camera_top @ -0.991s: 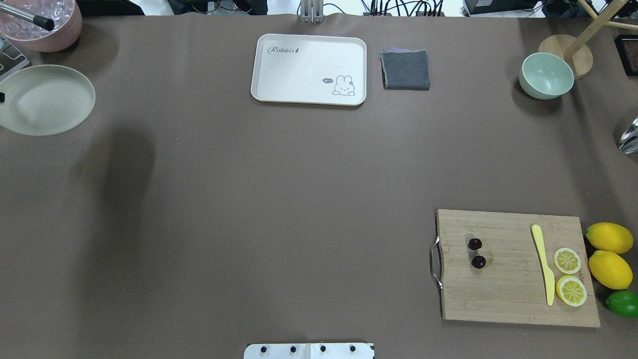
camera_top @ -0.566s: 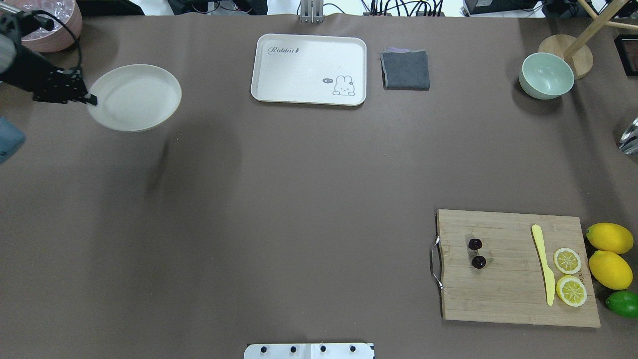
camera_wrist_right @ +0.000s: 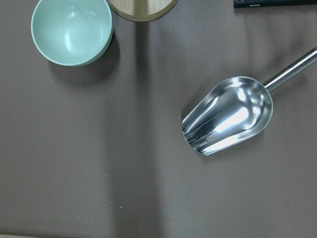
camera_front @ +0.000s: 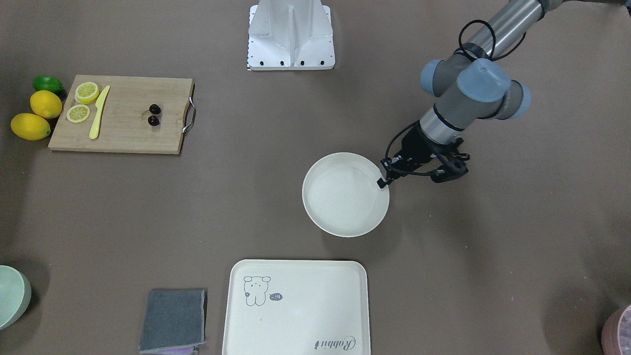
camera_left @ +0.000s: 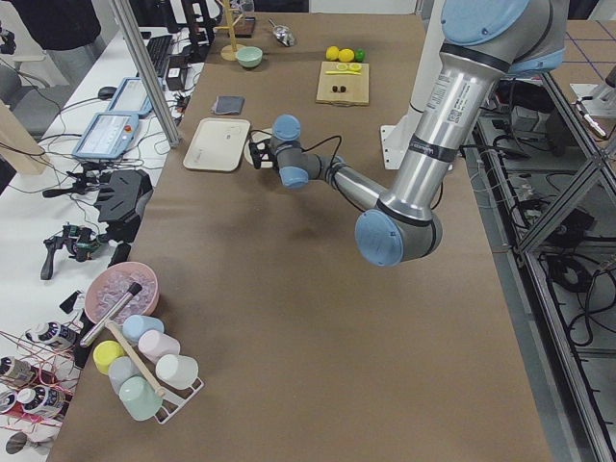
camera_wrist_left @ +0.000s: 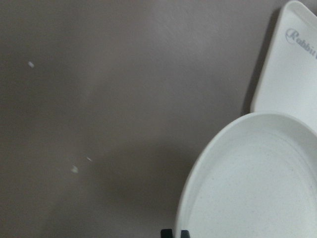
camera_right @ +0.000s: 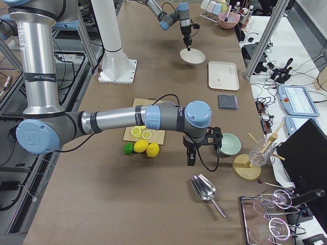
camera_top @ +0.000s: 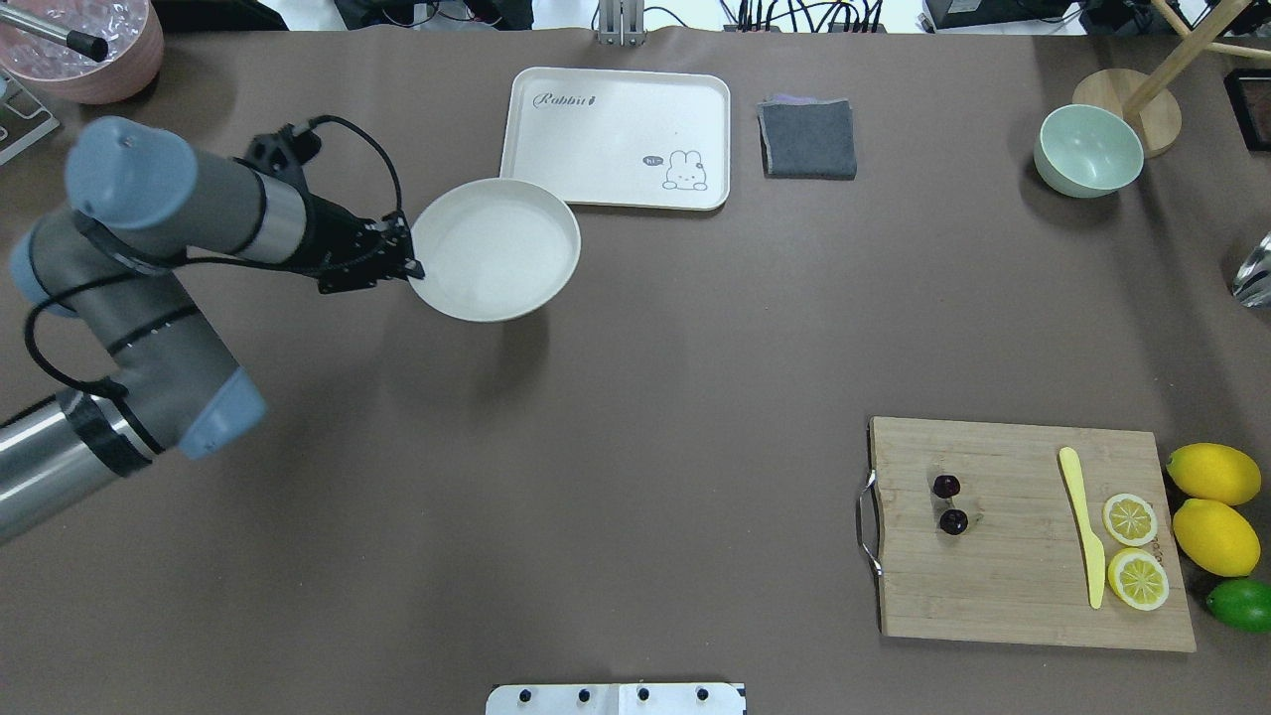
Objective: Place red cherry on plate
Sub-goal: 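Carry the white plate with the left gripper to the table center and lower it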
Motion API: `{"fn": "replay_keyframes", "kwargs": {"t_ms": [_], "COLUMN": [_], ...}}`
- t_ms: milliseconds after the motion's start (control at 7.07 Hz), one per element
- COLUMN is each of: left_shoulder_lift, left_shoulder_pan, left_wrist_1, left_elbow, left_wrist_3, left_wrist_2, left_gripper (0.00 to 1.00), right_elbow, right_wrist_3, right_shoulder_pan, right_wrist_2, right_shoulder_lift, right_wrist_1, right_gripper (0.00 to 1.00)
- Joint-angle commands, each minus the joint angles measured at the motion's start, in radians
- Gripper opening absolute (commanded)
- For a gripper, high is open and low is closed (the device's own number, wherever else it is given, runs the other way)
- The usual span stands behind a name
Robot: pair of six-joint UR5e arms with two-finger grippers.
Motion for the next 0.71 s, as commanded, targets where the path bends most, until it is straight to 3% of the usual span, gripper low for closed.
{"fn": "replay_keyframes", "kwargs": {"t_ms": [0, 283, 425, 566], "left_shoulder_lift": [-0.02, -0.02, -0.015, -0.006], "left_shoulder_pan": [0.155, 0.229, 0.229, 0.224], "left_wrist_1": [0.001, 0.002, 0.008, 0.019], "left_elbow": [-0.01, -0.013, -0.039, -0.083], "left_wrist_3": [-0.066, -0.067, -0.065, -0.055], "left_wrist_2": [0.164, 0.239, 0.236, 0.236], "left_gripper": [0.0, 0.0, 0.57, 0.97], "right_elbow": [0.002, 0.005, 0.011, 0.018], "right_wrist_3": [0.0, -0.003, 0.0, 0.003], "right_shoulder_pan": [0.0, 0.0, -0.002, -0.009], "right_wrist_2": [0.002, 0.008, 0.007, 0.007], "right_shoulder_lift": [0.001, 0.002, 0.002, 0.007], "right_wrist_1": [0.0, 0.0, 0.0, 0.0], "right_gripper": [1.0, 1.0, 1.0, 1.0]}}
